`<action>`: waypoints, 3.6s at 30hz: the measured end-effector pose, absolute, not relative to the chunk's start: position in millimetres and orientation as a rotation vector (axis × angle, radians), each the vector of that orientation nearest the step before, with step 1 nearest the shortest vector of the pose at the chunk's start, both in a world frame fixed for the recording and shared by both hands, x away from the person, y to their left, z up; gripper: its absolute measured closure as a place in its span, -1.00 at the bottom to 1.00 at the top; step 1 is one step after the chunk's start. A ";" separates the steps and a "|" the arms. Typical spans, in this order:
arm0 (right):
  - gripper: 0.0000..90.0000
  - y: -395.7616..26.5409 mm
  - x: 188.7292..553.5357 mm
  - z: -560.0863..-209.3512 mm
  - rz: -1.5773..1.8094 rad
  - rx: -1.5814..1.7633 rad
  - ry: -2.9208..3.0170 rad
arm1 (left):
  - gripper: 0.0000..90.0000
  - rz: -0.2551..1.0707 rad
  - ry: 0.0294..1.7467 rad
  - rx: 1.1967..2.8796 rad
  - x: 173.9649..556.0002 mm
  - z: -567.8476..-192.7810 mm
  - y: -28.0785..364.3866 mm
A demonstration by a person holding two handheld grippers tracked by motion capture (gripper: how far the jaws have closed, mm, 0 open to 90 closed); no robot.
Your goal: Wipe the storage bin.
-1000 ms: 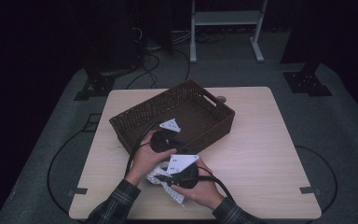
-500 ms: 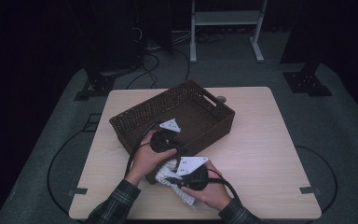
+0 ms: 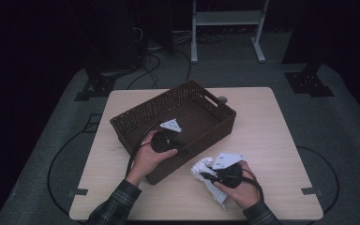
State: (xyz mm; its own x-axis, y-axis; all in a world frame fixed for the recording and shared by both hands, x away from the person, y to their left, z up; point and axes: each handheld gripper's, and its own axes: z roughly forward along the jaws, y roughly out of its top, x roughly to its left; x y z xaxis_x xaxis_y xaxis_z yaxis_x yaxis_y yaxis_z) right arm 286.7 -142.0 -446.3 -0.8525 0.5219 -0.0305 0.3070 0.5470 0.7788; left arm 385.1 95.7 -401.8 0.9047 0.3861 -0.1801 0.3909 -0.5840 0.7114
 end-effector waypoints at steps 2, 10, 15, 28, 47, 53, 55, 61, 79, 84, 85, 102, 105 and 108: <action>0.67 -160.1 288.8 -446.7 1.188 0.764 2.493 | 0.55 -0.009 0.551 2.253 384.9 -401.5 95.8; 0.67 -209.2 299.5 -451.2 1.112 0.950 2.388 | 0.45 -0.045 0.531 2.246 388.1 -399.7 98.0; 0.67 -221.0 306.6 -453.3 1.103 1.004 2.356 | 0.32 -0.063 0.509 2.244 386.9 -393.7 100.3; 0.66 -226.2 308.3 -454.6 1.107 1.022 2.343 | 0.50 -0.042 0.503 2.235 373.4 -361.5 141.4; 0.66 -231.0 309.5 -455.3 1.097 1.034 2.330 | 1.00 0.035 0.640 2.227 326.9 -352.2 223.4; 0.66 -231.0 309.4 -454.7 1.092 1.037 2.326 | 1.00 0.031 0.668 2.241 317.7 -359.5 235.7; 0.66 -231.9 309.7 -454.5 1.094 1.041 2.321 | 1.00 0.021 0.671 2.256 317.0 -362.9 238.9; 0.66 -234.2 309.9 -454.2 1.091 1.045 2.317 | 1.00 -0.012 0.667 2.271 319.9 -372.4 236.1; 0.66 -230.9 308.5 -453.5 1.095 1.031 2.321 | 0.99 -0.071 0.552 2.225 336.3 -381.1 176.3; 0.66 -230.3 308.0 -453.0 1.099 1.033 2.319 | 1.00 -0.081 0.517 2.222 343.7 -382.9 153.1; 0.66 -230.0 307.9 -452.9 1.100 1.033 2.318 | 1.00 -0.082 0.513 2.224 344.7 -382.7 150.4; 0.66 -231.7 308.6 -453.8 1.106 1.038 2.313 | 0.99 -0.114 0.431 2.230 371.5 -384.8 91.6; 0.66 -232.4 308.7 -454.2 1.105 1.036 2.315 | 0.93 -0.098 0.423 2.237 370.3 -383.1 94.1; 0.66 -233.0 309.7 -454.7 1.101 1.038 2.315 | 0.83 -0.065 0.430 2.232 369.3 -378.3 104.2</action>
State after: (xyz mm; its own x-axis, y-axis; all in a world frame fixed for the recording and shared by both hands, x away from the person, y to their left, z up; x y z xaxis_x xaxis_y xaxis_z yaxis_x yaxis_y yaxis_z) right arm 309.7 -233.0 -454.7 -0.6583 0.7525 -0.0186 0.4604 0.4221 0.7809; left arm 369.3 104.2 -378.3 0.9398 0.2838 -0.1906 0.3275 -0.5874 0.7401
